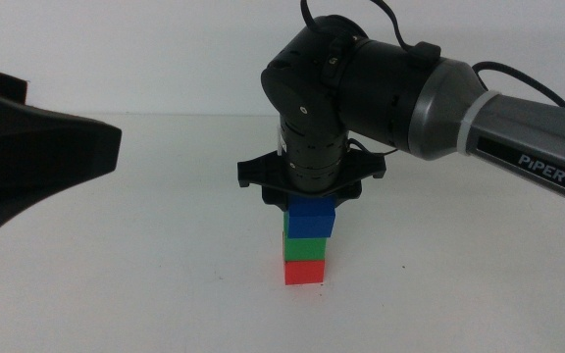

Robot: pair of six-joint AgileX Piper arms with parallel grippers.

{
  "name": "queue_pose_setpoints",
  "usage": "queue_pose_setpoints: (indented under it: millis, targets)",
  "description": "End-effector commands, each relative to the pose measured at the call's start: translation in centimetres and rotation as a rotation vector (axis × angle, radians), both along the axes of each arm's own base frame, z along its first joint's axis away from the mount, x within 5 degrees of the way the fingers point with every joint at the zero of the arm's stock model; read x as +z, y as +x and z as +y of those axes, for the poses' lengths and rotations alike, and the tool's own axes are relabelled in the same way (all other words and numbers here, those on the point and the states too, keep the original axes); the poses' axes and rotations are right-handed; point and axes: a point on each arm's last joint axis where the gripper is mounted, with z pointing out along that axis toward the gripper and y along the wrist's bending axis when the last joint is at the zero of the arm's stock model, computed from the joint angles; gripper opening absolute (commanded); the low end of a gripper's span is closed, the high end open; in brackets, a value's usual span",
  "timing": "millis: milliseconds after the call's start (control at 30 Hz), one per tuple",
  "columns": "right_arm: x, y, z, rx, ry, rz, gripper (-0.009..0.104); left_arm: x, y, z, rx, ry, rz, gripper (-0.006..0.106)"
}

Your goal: Stack red cubes first, then green, then blue cubes in a specific spot.

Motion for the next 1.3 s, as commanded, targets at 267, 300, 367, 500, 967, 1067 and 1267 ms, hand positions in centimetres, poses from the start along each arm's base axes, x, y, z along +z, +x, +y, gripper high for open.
queue_pose_setpoints:
  millis: [267, 300, 367, 500, 967, 1067, 1267]
  targets:
    - [-0.4, 0.5, 0.5, 0.009, 0.016, -0.030, 0.008, 0.0, 0.1, 0.0, 0.001, -0.003, -0.014, 0.094]
    - [-0.4, 0.5, 0.5, 0.009, 0.016, -0.030, 0.008, 0.0, 0.1, 0.0, 0.001, -0.003, -0.014, 0.094]
    - [-0.4, 0.6, 0.4, 0.010, 0.007, -0.037, 0.030, 0.0, 0.1, 0.0, 0.002, -0.004, -0.013, 0.094]
    - [-0.3, 0.6, 0.4, 0.011, 0.004, -0.040, 0.057, 0.0, 0.1, 0.0, 0.001, -0.002, -0.013, 0.094]
    - [11.6, -3.4, -7.2, 0.005, 0.074, -0.282, 0.066, 0.0, 0.1, 0.0, 0.002, -0.003, -0.012, 0.094]
    - [13.8, -5.6, -12.1, -0.010, 0.066, -0.347, 0.071, 0.0, 0.1, 0.0, 0.002, -0.005, -0.014, 0.094]
    - [13.7, -10.5, -21.9, 0.030, 0.127, -0.485, 0.075, 0.0, 0.1, 0.0, 0.002, -0.005, -0.014, 0.094]
